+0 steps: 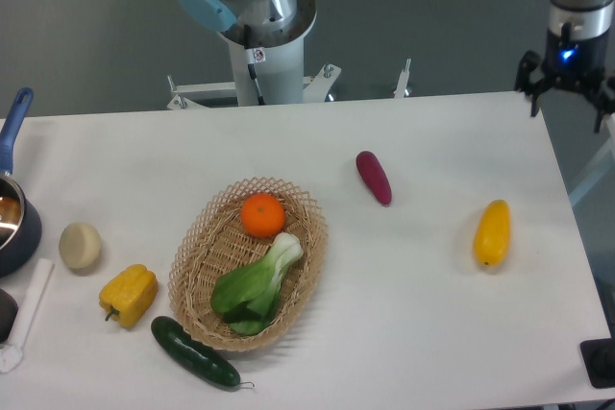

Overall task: Pick up the mango from the table
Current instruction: 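Move the open gripper down over the yellow mango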

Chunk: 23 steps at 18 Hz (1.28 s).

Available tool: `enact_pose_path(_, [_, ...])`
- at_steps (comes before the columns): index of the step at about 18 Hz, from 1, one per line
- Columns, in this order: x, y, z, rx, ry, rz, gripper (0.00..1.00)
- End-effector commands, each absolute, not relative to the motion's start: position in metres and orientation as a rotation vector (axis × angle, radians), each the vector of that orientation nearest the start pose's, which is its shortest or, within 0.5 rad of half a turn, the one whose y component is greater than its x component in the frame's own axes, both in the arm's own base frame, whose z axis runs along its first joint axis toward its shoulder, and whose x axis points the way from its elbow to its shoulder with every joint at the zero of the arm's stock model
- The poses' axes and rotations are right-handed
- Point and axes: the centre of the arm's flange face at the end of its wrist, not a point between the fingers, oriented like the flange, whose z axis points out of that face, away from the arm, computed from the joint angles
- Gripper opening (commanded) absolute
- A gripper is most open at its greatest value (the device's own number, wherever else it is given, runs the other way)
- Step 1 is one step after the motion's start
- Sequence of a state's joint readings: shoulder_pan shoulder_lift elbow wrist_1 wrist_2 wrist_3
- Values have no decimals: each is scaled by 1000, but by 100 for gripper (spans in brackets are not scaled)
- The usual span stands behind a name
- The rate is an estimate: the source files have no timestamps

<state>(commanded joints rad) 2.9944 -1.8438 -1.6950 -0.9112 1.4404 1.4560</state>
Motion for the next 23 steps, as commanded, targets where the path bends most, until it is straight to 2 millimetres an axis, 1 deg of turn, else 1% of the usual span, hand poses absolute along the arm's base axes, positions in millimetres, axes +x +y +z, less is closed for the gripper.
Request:
enact_pose_path(4, [-572, 259, 321, -2949, -52, 270, 100])
enact_pose_path(5, [-574, 261, 316, -2947, -71, 260, 100])
enact_pose_path(7, [-587, 268, 308, -2933, -111, 255, 100])
enact_pose_path(8, [-591, 270, 302, -2921, -125, 236, 100])
enact_pose_path(9, [-593, 272, 292, -2912, -125, 206, 100])
enact_pose_path(10, [-594, 275, 286, -2899, -123, 187, 100])
enact_pose_path(13, [-596, 282, 274, -2888, -113, 169, 100])
enact_pose_path(17, [-597, 300, 253, -2886, -97, 158, 100])
enact_pose_path(19, [-607, 304, 248, -2885, -97, 159, 100])
enact_pose_path(21, [-607, 314, 236, -2890, -100, 133, 100])
enact_pose_path(23, [-614, 322, 228, -2892, -89, 132, 100])
